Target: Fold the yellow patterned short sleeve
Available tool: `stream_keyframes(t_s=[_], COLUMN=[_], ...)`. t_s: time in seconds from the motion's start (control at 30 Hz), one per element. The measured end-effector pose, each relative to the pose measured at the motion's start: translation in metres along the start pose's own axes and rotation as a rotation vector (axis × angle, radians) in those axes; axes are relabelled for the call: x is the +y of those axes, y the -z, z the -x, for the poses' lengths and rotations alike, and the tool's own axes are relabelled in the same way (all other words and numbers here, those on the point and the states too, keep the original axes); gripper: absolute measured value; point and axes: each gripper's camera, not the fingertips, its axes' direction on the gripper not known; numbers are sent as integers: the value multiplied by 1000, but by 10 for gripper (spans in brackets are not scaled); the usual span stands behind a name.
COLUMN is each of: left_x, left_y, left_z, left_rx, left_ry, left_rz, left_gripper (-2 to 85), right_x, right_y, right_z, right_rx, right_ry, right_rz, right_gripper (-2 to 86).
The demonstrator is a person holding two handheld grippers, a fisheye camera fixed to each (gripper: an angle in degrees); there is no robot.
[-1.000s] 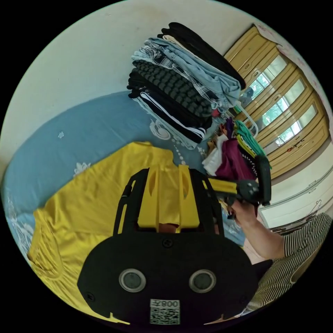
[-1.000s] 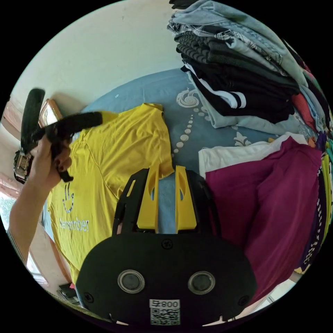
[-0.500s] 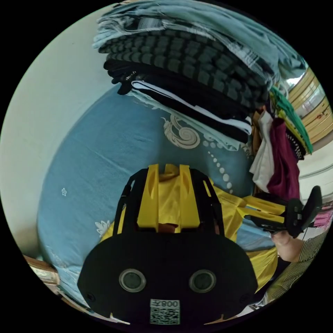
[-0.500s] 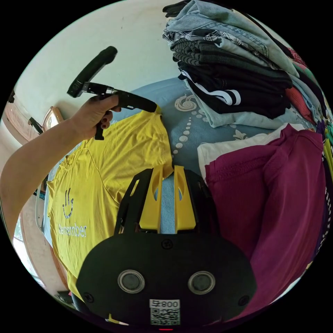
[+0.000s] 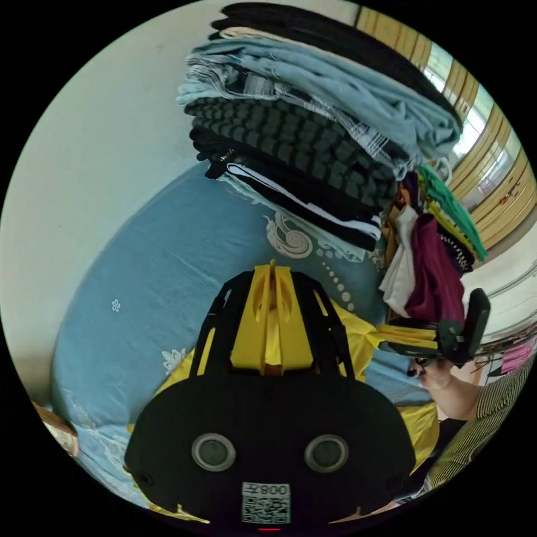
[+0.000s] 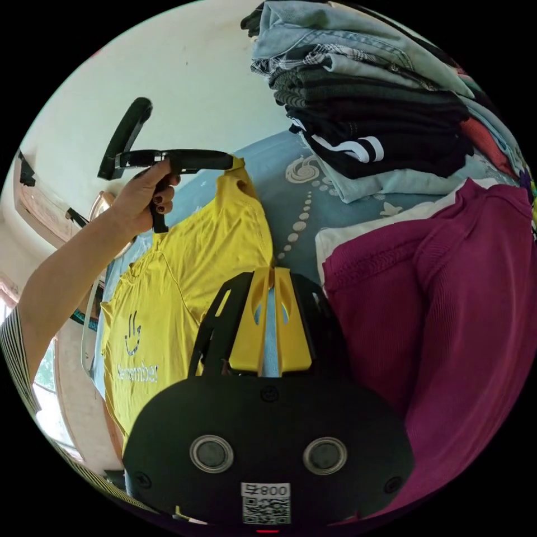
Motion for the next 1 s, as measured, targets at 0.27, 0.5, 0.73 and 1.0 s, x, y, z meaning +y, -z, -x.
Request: stream_keyframes(t_s=[0.27,0.5,0.73,1.0], left_x=[64,147,193,202], left_y=[73,105,110,137], left_z=[78,156,195,214], left_rx=[203,386,413,395], left_ry=[157,314,420,413], left_rz=[-173,-259,-255,-269], left_gripper=[15,14,14,14], right_x=[31,65,83,89], right_y=[31,23,-15,-37], right_z=[52,102,137,159], right_rx=[-77,-153,-188,-208], right_ry=[231,430,534,564], right_rz=[-89,-8,108,137], right_gripper=[11,12,12,13])
